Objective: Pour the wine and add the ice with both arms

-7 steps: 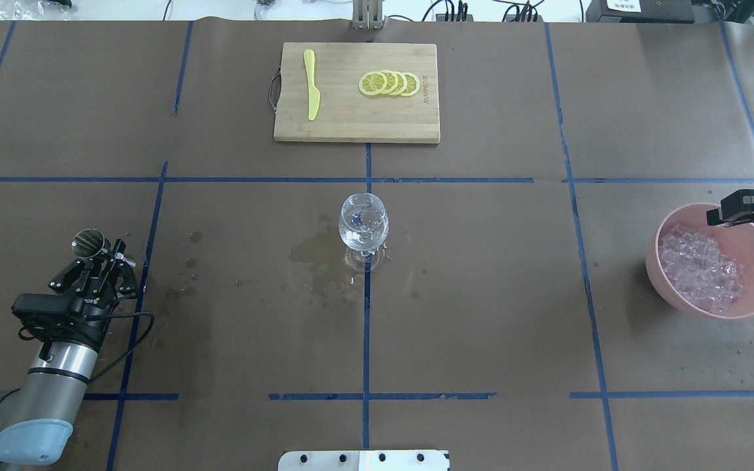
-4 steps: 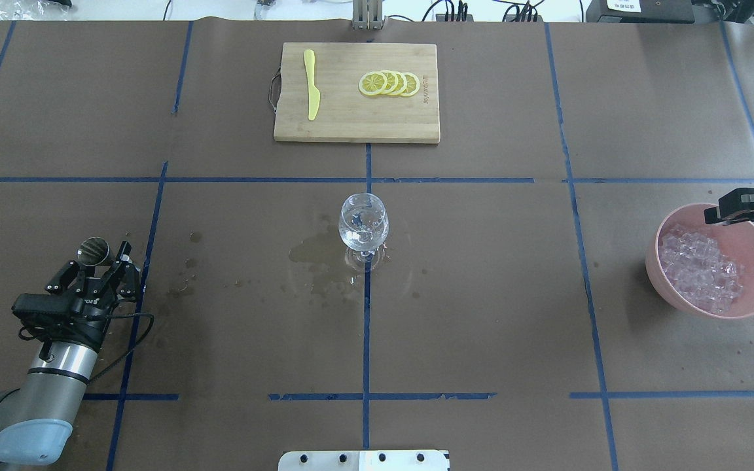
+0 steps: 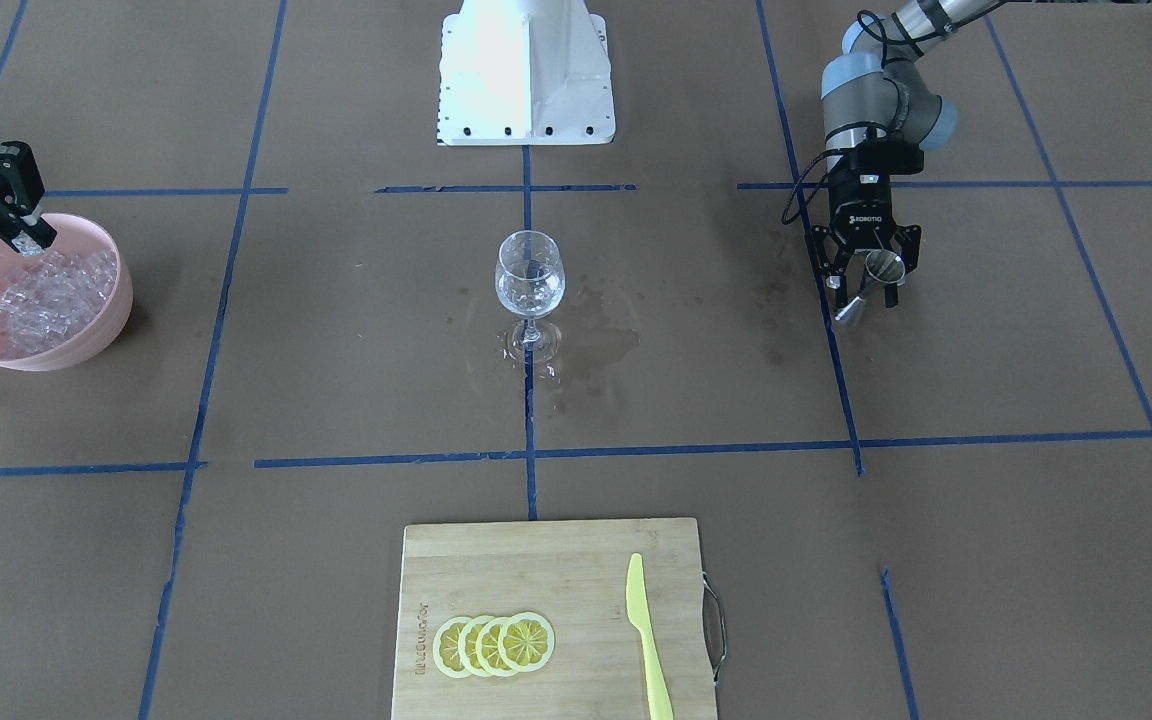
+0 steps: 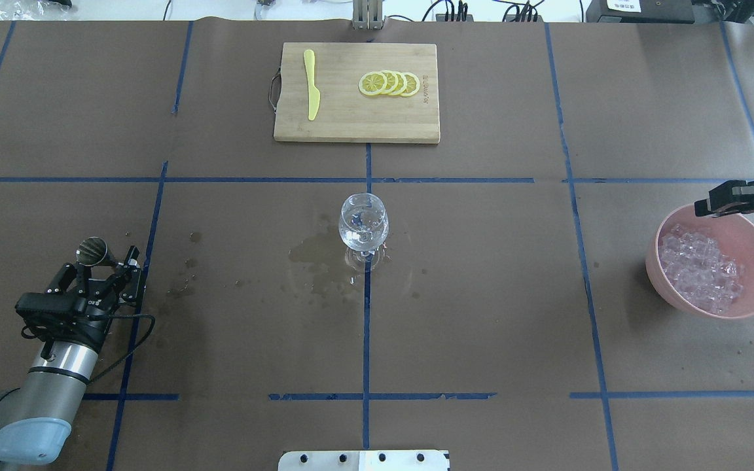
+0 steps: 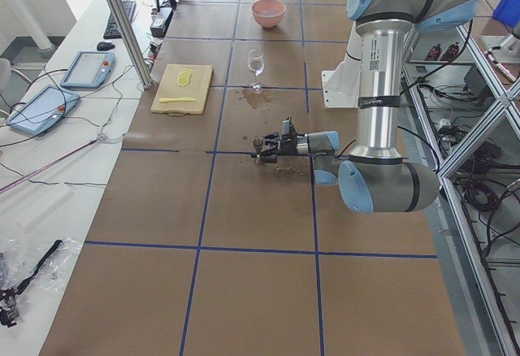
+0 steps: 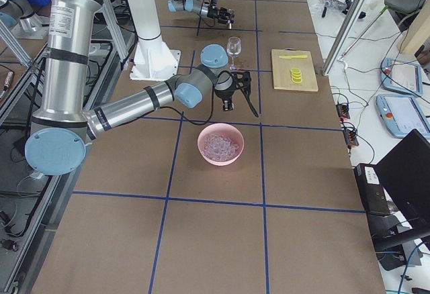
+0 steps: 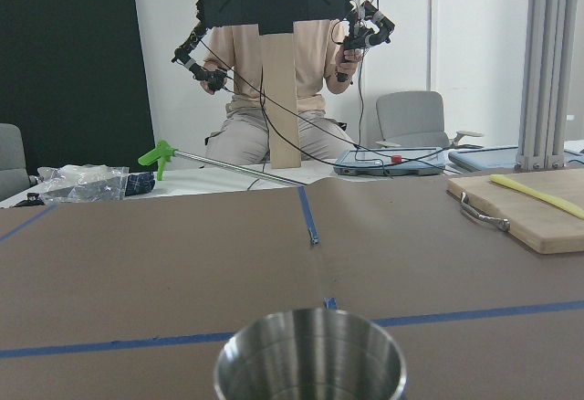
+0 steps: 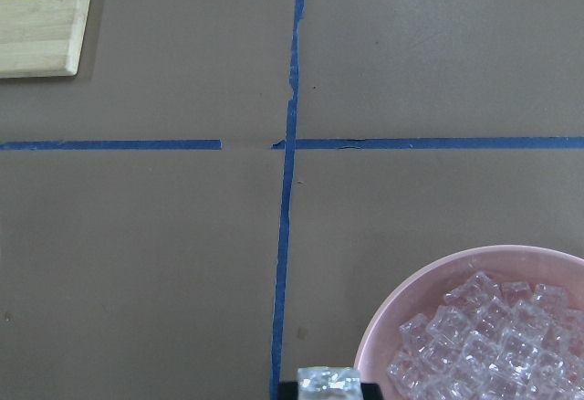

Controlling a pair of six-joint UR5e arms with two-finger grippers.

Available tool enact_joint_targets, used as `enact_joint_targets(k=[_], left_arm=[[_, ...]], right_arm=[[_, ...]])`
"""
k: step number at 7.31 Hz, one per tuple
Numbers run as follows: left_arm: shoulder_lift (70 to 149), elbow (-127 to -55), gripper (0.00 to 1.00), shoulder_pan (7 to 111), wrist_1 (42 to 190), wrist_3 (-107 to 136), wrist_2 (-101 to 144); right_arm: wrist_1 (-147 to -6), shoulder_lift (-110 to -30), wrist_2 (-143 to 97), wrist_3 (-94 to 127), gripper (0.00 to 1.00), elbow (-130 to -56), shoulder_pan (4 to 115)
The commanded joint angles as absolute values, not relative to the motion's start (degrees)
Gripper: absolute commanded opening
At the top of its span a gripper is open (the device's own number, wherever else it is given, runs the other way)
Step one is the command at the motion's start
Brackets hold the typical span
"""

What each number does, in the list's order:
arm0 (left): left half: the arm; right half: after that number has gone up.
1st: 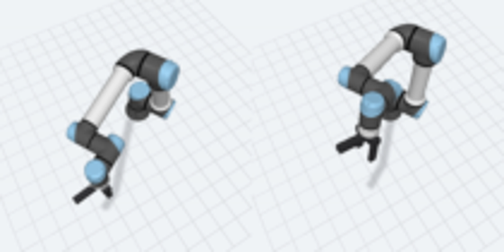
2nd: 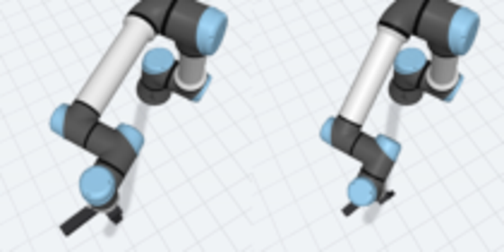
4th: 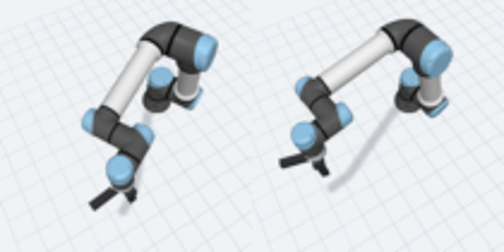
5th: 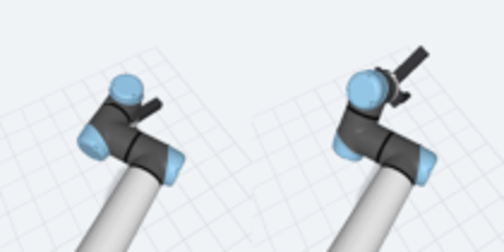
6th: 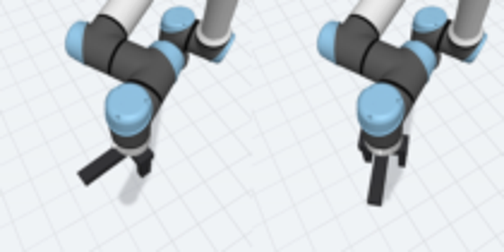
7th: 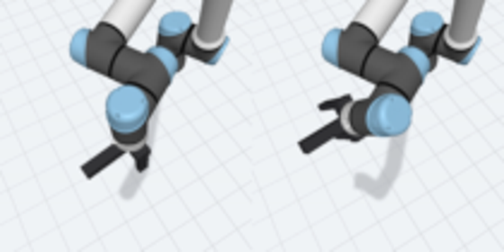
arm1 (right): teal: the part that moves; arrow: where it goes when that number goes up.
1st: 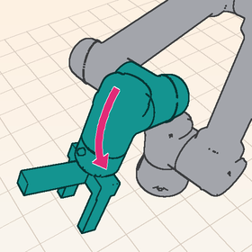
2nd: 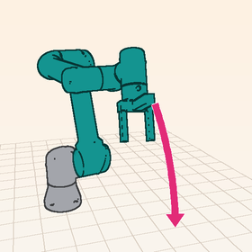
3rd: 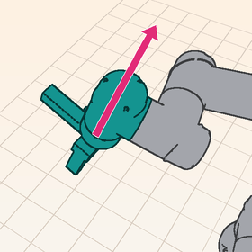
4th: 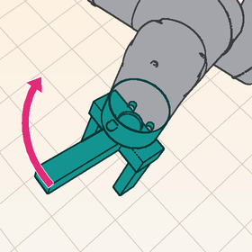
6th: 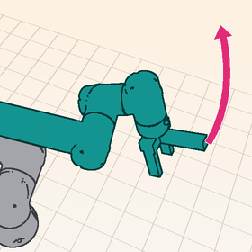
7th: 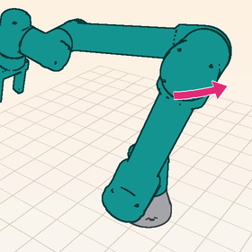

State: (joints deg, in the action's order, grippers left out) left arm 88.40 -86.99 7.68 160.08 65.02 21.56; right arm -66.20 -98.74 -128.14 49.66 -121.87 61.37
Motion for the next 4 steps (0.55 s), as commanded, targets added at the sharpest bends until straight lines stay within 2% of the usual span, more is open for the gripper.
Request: enact_joint_targets(k=[1, 2, 4], left_arm=[[87.7, -87.2, 0.8, 7.9, 160.6, 65.2, 23.4], [87.7, -87.3, 1.0, 7.9, 160.6, 65.6, 24.0], [87.4, -87.3, 1.0, 7.9, 160.4, 65.4, 25.0]], right_arm=[[-66.2, -98.4, -128.5, 49.8, 0.0, -122.0, 61.3], [-66.2, -98.4, -128.4, 49.8, 0.0, -122.0, 61.1], [-66.3, -98.1, -128.4, 49.8, 0.0, -122.0, 61.0]])
